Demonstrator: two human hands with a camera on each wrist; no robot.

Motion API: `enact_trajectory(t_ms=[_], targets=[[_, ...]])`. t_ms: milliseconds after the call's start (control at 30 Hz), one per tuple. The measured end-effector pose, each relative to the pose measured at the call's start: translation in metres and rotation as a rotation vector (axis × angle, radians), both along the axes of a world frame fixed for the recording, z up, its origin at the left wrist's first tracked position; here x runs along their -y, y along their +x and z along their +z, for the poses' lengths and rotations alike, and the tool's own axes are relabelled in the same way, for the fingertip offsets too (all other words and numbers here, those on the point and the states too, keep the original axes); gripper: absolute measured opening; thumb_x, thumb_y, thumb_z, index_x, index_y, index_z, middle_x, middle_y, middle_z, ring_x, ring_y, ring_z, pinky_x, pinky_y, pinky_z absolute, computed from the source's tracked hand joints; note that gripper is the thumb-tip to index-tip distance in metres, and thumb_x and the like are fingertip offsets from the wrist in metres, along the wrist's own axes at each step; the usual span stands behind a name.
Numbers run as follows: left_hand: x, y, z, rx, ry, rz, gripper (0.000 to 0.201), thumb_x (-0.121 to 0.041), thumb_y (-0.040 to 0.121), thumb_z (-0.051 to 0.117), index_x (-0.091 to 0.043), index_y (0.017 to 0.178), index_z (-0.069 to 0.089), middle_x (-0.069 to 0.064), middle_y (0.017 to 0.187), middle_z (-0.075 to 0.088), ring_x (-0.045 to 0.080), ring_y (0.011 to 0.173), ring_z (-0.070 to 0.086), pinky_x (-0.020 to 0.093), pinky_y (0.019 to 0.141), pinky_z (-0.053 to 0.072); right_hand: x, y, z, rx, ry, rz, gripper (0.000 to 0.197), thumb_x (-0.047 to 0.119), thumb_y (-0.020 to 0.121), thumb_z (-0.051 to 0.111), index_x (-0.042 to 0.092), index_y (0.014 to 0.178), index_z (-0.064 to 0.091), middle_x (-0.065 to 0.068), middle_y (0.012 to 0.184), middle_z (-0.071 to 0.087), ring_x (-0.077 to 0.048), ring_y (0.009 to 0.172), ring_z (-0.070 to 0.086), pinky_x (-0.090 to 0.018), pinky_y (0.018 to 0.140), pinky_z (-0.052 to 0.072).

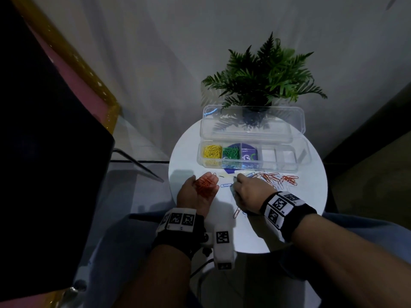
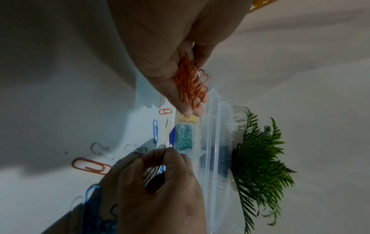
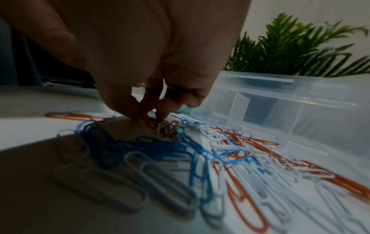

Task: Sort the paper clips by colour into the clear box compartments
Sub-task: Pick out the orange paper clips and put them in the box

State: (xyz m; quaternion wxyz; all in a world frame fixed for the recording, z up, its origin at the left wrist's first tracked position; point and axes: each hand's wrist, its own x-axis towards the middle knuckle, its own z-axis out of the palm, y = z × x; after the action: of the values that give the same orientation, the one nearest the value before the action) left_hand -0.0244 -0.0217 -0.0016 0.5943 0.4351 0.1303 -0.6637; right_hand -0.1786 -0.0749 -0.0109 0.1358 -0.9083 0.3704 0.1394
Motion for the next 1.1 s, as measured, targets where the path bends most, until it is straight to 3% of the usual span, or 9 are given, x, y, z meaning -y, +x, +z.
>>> enact_trajectory(t_ms=[133, 333, 533, 633, 733, 800, 933, 1000, 1100], targets=[[0.0, 0.002, -0.001, 0.014, 0.008, -0.016, 0.047, -0.03, 0.102, 0.022, -0.002, 0.088, 0.057, 0.012, 0.069, 0.07, 0.019, 0.075, 0.064, 0.026, 0.059, 0.054, 0.002, 0.001, 0.003, 0.071, 0.044, -0.105, 0.03, 0.028, 0.096, 0.034, 0.009, 0.103, 0.057, -0.012, 0.109, 0.059, -0.032, 0.098, 0.059, -0.034, 0.08, 0.044], [0.0, 0.0, -0.007, 0.03, 0.018, -0.002, 0.045, -0.03, 0.101, 0.027, -0.001, 0.089, 0.059, 0.012, 0.067, 0.071, 0.019, 0.056, 0.07, 0.028, 0.051, 0.056, 0.005, 0.003, 0.007, 0.148, 0.174, -0.267, 0.007, 0.014, 0.088, 0.048, 0.019, 0.084, 0.044, -0.012, 0.099, 0.064, -0.031, 0.094, 0.057, -0.031, 0.071, 0.039], [0.001, -0.003, -0.007, 0.036, 0.023, 0.012, 0.044, -0.028, 0.101, 0.028, 0.0, 0.086, 0.059, 0.013, 0.064, 0.07, 0.02, 0.053, 0.069, 0.028, 0.048, 0.055, 0.008, 0.0, 0.011, 0.178, 0.3, -0.357, 0.026, 0.011, 0.081, 0.055, 0.019, 0.105, 0.053, -0.006, 0.099, 0.063, -0.026, 0.095, 0.057, -0.024, 0.07, 0.035], [0.003, -0.003, -0.01, 0.051, 0.034, 0.045, 0.044, -0.027, 0.101, 0.028, 0.0, 0.087, 0.059, 0.012, 0.065, 0.07, 0.019, 0.053, 0.069, 0.026, 0.049, 0.055, 0.008, 0.003, 0.023, 0.449, 0.305, -0.458, 0.016, 0.012, 0.083, 0.055, 0.025, 0.091, 0.06, 0.004, 0.082, 0.06, -0.01, 0.074, 0.057, -0.02, 0.069, 0.041], [0.004, -0.003, -0.014, 0.035, 0.031, 0.08, 0.043, -0.026, 0.1, 0.027, 0.003, 0.095, 0.058, 0.018, 0.08, 0.068, 0.022, 0.059, 0.069, 0.027, 0.054, 0.056, 0.011, 0.015, 0.04, 0.712, 0.403, -0.435, 0.019, 0.004, 0.085, 0.054, 0.015, 0.088, 0.07, 0.0, 0.078, 0.066, 0.005, 0.057, 0.054, -0.004, 0.058, 0.04], [0.003, -0.006, -0.012, 0.037, -0.004, 0.066, 0.044, -0.025, 0.1, 0.027, 0.009, 0.106, 0.055, 0.022, 0.094, 0.064, 0.026, 0.07, 0.068, 0.029, 0.059, 0.057, 0.009, 0.026, 0.046, 0.743, 0.443, -0.381, 0.019, 0.003, 0.083, 0.058, 0.012, 0.09, 0.074, -0.001, 0.082, 0.069, 0.004, 0.06, 0.055, -0.004, 0.06, 0.043], [0.001, -0.009, -0.005, 0.015, -0.071, 0.072, 0.037, -0.015, 0.1, 0.029, 0.004, 0.08, 0.054, 0.013, 0.059, 0.066, 0.019, 0.05, 0.066, 0.025, 0.049, 0.056, 0.008, 0.04, 0.048, 0.659, 0.437, -0.258, 0.016, 0.01, 0.085, 0.065, 0.011, 0.098, 0.074, -0.001, 0.089, 0.069, -0.006, 0.076, 0.059, -0.009, 0.07, 0.044], [0.001, -0.007, -0.006, 0.003, -0.07, 0.094, 0.035, -0.015, 0.1, 0.028, 0.003, 0.087, 0.055, 0.014, 0.067, 0.066, 0.021, 0.054, 0.066, 0.025, 0.048, 0.054, 0.009, 0.043, 0.046, 0.66, 0.392, -0.262, 0.019, 0.016, 0.089, 0.06, 0.011, 0.104, 0.072, -0.004, 0.101, 0.07, -0.006, 0.087, 0.057, -0.013, 0.078, 0.043], [0.002, 0.002, -0.008, -0.002, -0.054, 0.058, 0.036, -0.022, 0.1, 0.025, 0.0, 0.095, 0.053, 0.014, 0.084, 0.055, 0.022, 0.071, 0.058, 0.03, 0.061, 0.049, 0.017, 0.039, 0.041, 0.713, 0.277, -0.398, 0.023, 0.02, 0.093, 0.054, 0.011, 0.106, 0.069, -0.008, 0.105, 0.065, -0.012, 0.085, 0.055, -0.019, 0.081, 0.041]])
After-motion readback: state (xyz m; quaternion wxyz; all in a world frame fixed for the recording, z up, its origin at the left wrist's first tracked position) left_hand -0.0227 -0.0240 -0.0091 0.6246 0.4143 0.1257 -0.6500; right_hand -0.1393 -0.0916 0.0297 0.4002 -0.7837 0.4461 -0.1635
